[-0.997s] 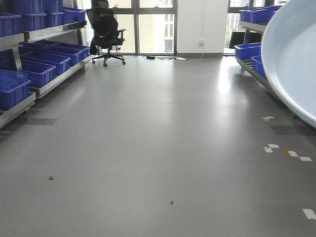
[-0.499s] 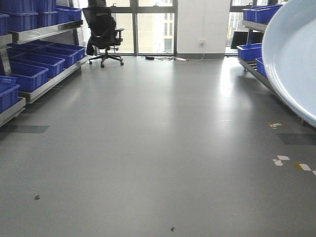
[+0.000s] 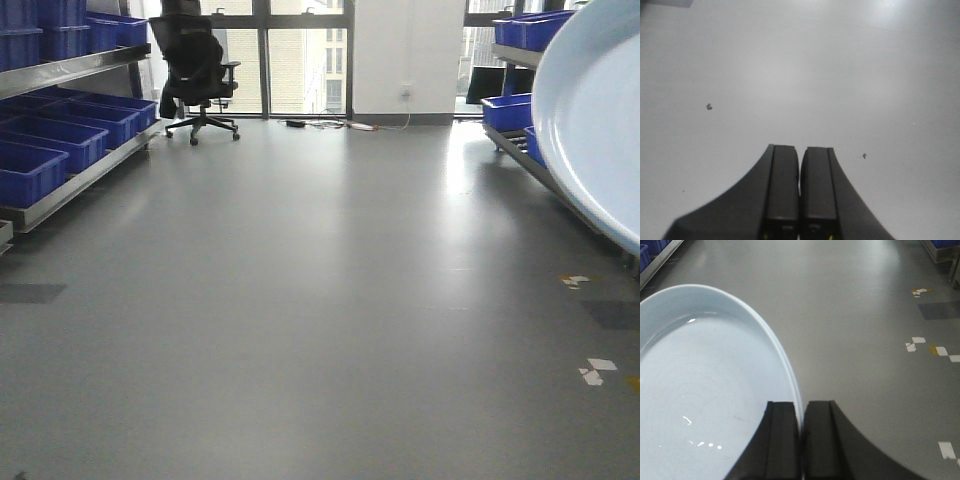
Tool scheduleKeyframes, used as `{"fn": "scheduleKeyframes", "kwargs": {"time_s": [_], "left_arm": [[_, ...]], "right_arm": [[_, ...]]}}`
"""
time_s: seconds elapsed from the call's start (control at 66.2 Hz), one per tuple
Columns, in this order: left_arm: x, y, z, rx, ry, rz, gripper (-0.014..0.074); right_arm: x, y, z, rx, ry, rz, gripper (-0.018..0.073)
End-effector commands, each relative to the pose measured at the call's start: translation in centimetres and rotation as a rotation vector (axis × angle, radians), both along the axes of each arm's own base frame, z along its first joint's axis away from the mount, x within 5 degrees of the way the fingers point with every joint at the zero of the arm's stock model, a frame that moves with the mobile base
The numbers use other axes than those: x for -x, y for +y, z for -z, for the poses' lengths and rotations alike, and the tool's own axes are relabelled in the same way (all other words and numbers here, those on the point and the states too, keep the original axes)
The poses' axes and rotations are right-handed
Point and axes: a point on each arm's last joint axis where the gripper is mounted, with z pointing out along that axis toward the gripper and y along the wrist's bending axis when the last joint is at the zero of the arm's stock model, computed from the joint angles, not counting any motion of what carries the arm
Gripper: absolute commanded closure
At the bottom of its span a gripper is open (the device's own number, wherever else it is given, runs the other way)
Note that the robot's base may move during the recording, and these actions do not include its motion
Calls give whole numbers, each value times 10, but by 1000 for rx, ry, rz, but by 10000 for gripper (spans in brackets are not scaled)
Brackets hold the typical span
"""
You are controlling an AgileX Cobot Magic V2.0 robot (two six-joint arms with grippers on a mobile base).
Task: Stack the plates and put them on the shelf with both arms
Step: 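Drive the base to the blue bin shelf holding the plates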
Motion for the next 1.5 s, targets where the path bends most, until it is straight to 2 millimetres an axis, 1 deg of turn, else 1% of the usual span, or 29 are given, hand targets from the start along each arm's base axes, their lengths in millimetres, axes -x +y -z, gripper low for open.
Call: {"fn": "scheduleKeyframes", "kwargs": {"time_s": [0.0,1.481], "left_arm": [[-5,-1,-16,13,-101,8,513],[-5,-1,-16,13,-101,8,513]], "right_arm": [[-3,0,-18,1,-119,-5,503],[-3,0,-18,1,-119,-5,503]]}}
